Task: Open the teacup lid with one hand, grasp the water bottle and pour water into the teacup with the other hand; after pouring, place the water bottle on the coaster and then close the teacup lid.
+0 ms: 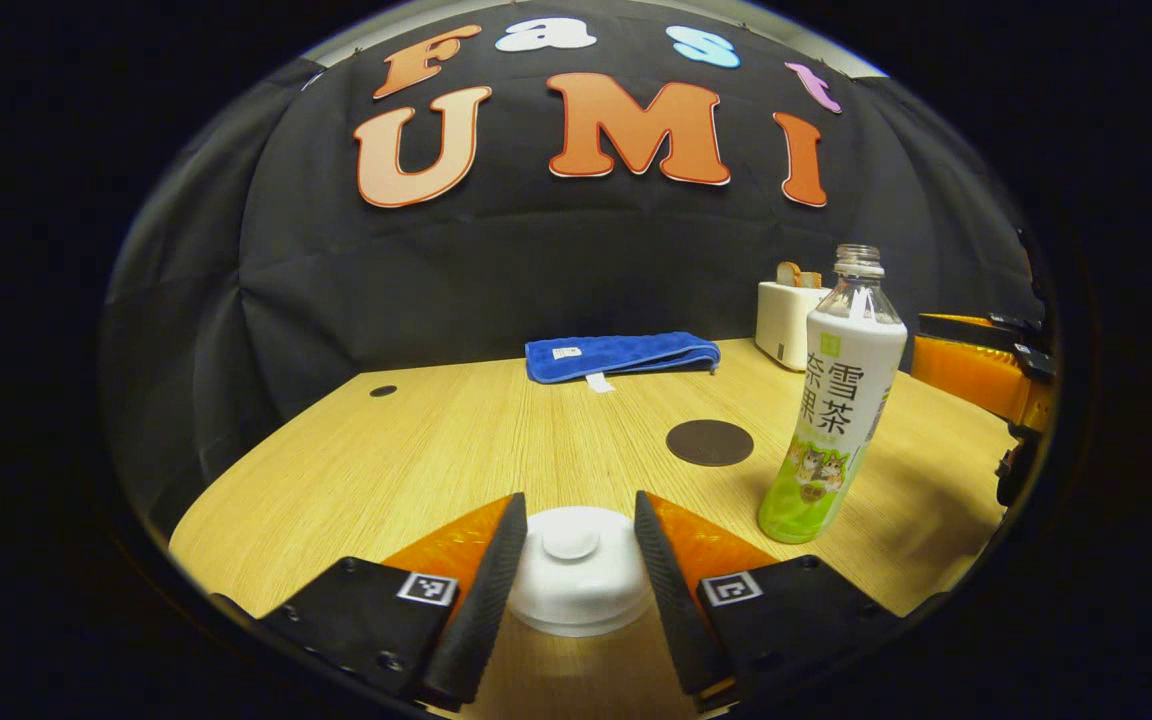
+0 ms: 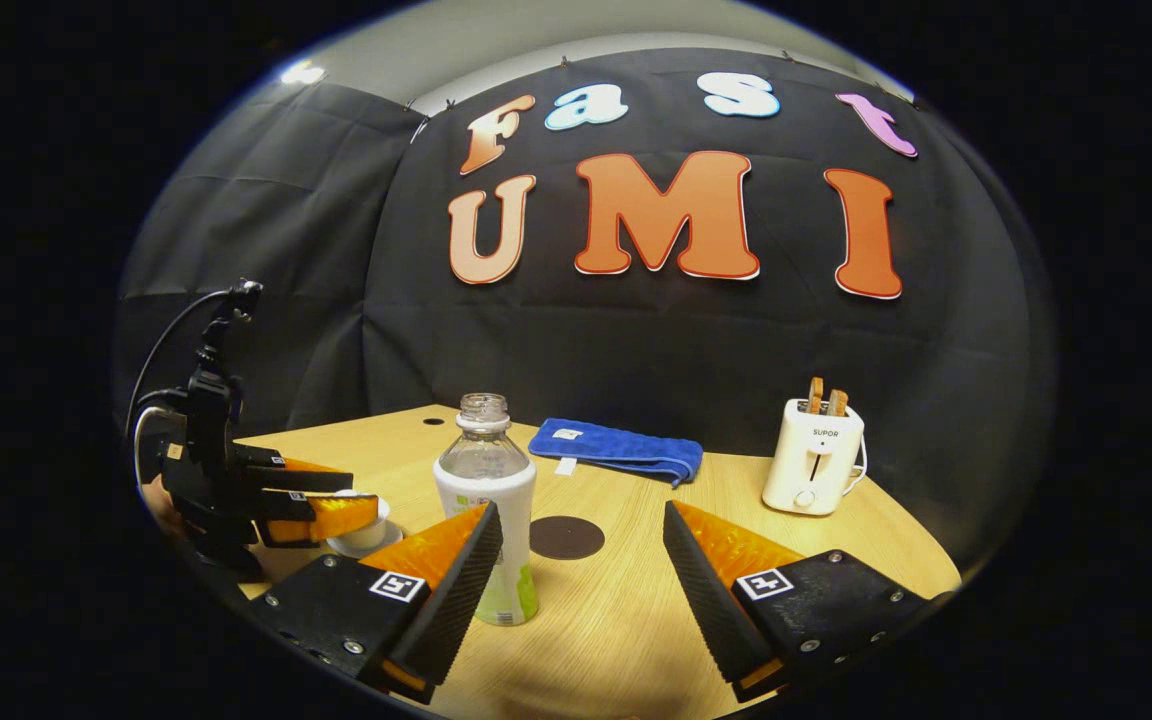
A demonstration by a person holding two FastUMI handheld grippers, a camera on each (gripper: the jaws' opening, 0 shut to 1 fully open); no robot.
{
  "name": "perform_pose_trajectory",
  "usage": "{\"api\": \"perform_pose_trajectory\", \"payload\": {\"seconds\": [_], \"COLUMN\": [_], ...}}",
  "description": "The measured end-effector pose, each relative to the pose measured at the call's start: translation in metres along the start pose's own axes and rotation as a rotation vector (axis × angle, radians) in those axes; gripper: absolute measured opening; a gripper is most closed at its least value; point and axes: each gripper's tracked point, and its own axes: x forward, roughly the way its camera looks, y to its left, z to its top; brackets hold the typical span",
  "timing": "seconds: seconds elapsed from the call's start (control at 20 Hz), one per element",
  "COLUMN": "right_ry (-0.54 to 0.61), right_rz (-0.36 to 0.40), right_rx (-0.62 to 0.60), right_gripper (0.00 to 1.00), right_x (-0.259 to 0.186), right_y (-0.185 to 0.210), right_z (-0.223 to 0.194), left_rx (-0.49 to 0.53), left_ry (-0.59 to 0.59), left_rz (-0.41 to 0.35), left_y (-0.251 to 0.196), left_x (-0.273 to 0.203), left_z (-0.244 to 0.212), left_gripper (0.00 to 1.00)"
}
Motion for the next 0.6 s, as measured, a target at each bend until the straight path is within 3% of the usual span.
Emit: {"api": "perform_pose_trajectory", "payload": {"seconds": [0.05, 0.1, 0.15, 0.25, 0.4, 0.5, 0.6], "right_ry": [0.001, 0.003, 0.006, 0.011, 0.015, 0.016, 0.025], "right_rz": [0.003, 0.006, 0.007, 0.013, 0.042, 0.062, 0.088], "right_rx": [-0.001, -0.004, -0.008, -0.015, -0.020, -0.030, -0.033], "right_gripper": [0.97, 0.97, 0.97, 0.97, 0.97, 0.97, 0.97], "right_x": [-0.001, 0.000, 0.000, 0.000, -0.002, -0.001, 0.002], "right_y": [0.001, 0.002, 0.002, 0.004, 0.012, 0.017, 0.025], "right_z": [-0.001, -0.001, -0.003, -0.004, -0.006, -0.007, -0.013], "left_rx": [-0.005, -0.007, -0.005, -0.010, -0.011, -0.026, -0.039], "left_ry": [-0.002, -0.008, -0.005, -0.007, -0.019, -0.039, -0.071], "left_rz": [-0.005, -0.002, 0.004, 0.015, 0.024, 0.038, 0.057], "left_y": [-0.001, -0.002, 0.000, 0.003, 0.007, 0.012, 0.020], "left_x": [-0.001, 0.001, 0.003, 0.005, 0.004, 0.003, 0.000], "left_z": [0.001, 0.003, 0.002, 0.003, 0.004, 0.011, 0.019], "left_gripper": [0.64, 0.67, 0.51, 0.36, 0.34, 0.26, 0.29]}}
